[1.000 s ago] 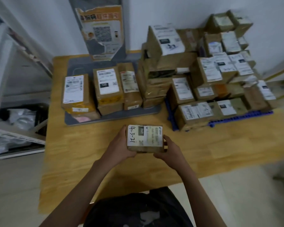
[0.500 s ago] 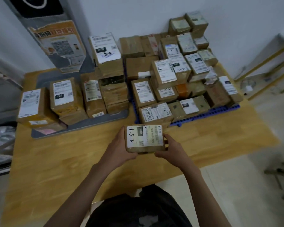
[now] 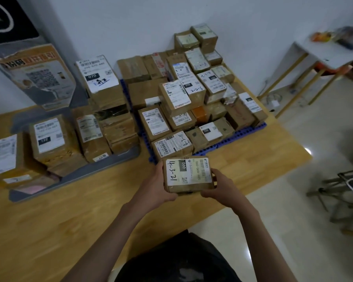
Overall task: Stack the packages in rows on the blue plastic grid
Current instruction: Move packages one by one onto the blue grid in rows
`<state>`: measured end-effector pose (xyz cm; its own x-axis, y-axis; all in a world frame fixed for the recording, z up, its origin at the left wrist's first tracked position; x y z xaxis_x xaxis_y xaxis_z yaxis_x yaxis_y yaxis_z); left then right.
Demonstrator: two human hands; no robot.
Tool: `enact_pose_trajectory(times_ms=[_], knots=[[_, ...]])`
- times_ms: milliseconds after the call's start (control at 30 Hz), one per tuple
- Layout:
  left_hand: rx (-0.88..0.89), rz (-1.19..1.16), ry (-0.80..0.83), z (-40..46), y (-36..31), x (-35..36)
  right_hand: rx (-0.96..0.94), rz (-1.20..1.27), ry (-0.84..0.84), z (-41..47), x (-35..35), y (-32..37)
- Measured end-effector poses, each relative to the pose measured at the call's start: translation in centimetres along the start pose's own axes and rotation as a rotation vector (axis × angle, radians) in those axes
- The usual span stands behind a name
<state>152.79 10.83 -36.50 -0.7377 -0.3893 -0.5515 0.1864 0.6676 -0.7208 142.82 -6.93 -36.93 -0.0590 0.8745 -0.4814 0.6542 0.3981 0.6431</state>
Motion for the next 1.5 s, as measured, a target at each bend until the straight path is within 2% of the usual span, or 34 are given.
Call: enact_pose_trajectory(times_ms=[300,533,800,1133,1500], knots=[[0.070,0.052,0.025,3.1,-3.6,2.2,0.045,-0.004,-0.029,0.4,-4.3,-2.5],[0.094,0.052,-0.045,7.3,-8.2,3.6,0.031,-0.060,-0.051,2.9,-11.2,-3.4],[0.058,0.036,-0.150,13.5,-12.1,2.2,-0.060,-0.142,-0.025,8.9,-18.0,-1.1],[-0.193,0.051,-0.191,18.5,-9.3,-0.7,-0.105,-0.224,0.195,18.2,-17.3,2.5],[-0.251,0.108,-0.270,20.1,-7.5,-1.8,-0.201,-0.301,0.249,21.3,-15.1,4.3]])
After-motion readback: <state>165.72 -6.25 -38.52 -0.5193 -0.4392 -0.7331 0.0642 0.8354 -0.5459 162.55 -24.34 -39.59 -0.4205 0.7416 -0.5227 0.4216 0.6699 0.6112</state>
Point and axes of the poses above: each hand's wrist, its own z-axis towards the middle knuckle, its own x-axis out of the palm, y = z × x, the point moved 10 cm from there along z, towards the middle knuckle, and after that the axes turned 4 degrees about y, right-handed, at the moved point
